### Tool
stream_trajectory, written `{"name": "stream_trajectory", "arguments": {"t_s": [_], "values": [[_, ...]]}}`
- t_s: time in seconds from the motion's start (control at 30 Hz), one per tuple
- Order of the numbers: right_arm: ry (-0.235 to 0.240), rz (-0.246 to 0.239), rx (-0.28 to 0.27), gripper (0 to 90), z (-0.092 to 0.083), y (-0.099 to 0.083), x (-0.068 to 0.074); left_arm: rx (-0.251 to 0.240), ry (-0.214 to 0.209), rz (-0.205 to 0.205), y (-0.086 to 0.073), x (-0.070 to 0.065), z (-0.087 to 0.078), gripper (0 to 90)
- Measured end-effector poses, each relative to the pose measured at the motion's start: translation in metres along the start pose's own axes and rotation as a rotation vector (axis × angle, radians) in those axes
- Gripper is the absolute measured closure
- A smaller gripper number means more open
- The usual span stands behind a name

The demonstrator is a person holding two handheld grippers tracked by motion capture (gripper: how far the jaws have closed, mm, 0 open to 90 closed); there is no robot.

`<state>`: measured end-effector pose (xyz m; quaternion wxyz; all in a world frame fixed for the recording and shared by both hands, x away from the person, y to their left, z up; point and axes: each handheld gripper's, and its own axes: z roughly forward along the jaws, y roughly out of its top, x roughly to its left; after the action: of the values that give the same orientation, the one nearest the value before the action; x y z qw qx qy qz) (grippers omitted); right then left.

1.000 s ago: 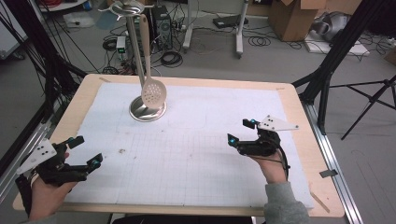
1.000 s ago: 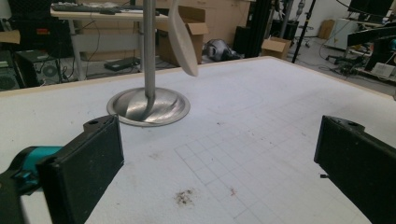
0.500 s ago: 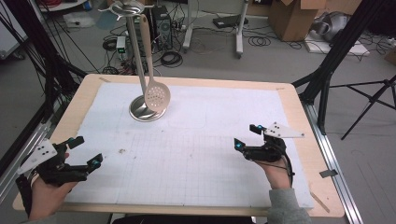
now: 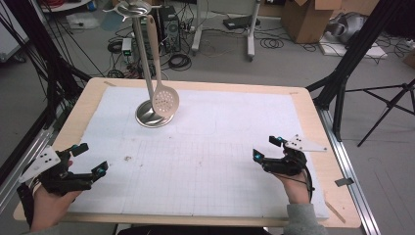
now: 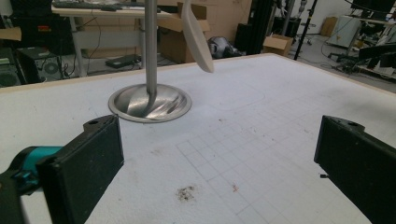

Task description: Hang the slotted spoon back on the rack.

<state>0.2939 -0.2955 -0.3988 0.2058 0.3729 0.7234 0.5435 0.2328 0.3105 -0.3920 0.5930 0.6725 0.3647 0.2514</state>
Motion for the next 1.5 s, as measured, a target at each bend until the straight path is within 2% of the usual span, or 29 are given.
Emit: {"name": "stream_trajectory", "arguments": {"t_s": [0.6, 0.73, 1.07, 1.2, 1.5], "values": [[-0.036, 0.047, -0.02, 14.0, -0.012, -0.019, -0.008, 0.007, 0.0, -0.005, -0.002, 0.001, 0.001, 1.8], [-0.046, 0.031, -0.024, 14.0, -0.014, -0.023, -0.01, 0.005, 0.003, -0.007, -0.003, 0.002, 0.001, 1.8], [-0.065, 0.065, -0.028, 14.0, -0.025, -0.037, -0.015, 0.01, 0.004, -0.007, -0.004, 0.002, 0.001, 1.8], [-0.076, 0.057, -0.032, 14.0, -0.027, -0.041, -0.017, 0.011, 0.004, -0.005, -0.004, 0.001, 0.002, 1.8], [-0.091, 0.072, -0.042, 14.0, -0.036, -0.046, -0.019, 0.01, 0.007, -0.009, -0.005, 0.003, 0.001, 1.8]]}}
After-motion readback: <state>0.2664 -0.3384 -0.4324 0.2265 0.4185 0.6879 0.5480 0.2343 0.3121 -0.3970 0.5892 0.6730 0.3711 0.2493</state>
